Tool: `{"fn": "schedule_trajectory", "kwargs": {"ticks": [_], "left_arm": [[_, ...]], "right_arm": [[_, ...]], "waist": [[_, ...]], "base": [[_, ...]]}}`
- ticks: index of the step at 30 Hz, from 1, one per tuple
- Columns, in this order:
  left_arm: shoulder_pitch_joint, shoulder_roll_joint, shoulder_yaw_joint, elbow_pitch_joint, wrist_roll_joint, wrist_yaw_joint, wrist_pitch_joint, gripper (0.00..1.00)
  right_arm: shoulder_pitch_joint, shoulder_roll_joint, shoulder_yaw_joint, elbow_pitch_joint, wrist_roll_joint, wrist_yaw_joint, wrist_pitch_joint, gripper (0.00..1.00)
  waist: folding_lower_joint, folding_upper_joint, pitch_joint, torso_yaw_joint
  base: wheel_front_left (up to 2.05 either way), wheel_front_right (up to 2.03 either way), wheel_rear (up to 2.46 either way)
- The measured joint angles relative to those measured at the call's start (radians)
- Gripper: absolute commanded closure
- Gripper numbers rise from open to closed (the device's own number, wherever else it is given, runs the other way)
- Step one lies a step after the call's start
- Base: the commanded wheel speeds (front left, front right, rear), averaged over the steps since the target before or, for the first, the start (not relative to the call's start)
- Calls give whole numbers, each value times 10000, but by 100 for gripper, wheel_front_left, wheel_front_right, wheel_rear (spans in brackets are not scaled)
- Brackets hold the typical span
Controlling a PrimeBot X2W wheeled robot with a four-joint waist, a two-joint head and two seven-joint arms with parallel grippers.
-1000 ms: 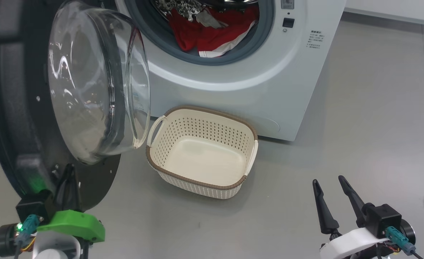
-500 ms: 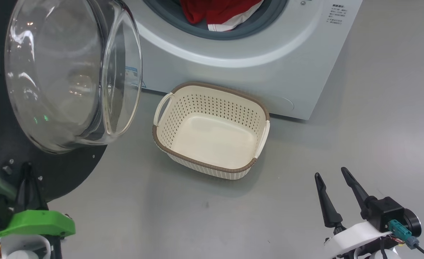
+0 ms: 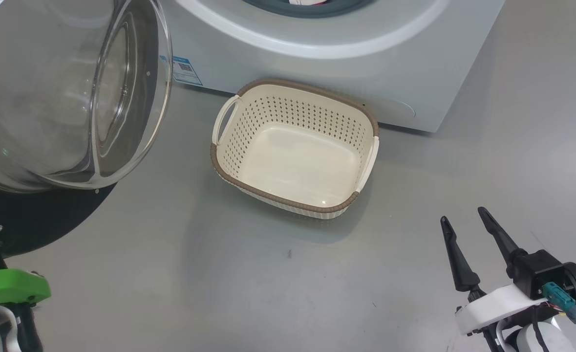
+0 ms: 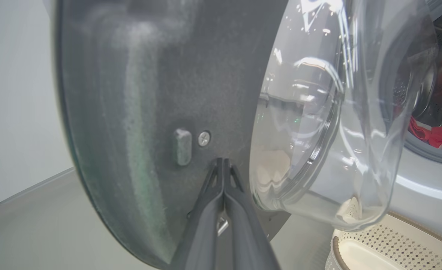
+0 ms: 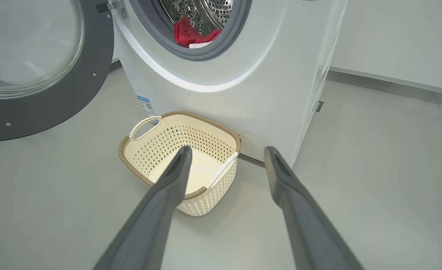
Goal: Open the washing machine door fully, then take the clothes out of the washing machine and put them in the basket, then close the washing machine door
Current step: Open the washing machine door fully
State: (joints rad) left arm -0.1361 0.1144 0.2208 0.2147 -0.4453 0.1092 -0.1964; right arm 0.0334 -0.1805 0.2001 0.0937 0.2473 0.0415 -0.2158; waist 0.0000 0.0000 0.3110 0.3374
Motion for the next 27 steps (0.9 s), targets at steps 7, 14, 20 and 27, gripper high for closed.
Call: {"fn": "schedule_trajectory", "kwargs": {"ticks": [7,14,20,27], "left_arm": [[-336,301,299,385,-33,0,-46,100],[-651,815,456,865,-107,0,-67,100],[-1022,1285,694,1308,-121,0,17,100],[-1437,1578,825,1806,-198,-13,75,100]], "right_arm": [[-60,-197,-111,-259,-38,-12,157,0],[-77,-483,-128,-537,-130,-10,360,0],[-147,-639,-192,-698,-198,0,506,0],[-173,-652,-117,-917,-199,4,621,0]], "waist": [[0,0,380,52],[0,0,716,139],[0,0,945,225],[0,0,1169,231]], "base": [[0,0,0],[0,0,0],[0,0,0],[0,0,0]]}}
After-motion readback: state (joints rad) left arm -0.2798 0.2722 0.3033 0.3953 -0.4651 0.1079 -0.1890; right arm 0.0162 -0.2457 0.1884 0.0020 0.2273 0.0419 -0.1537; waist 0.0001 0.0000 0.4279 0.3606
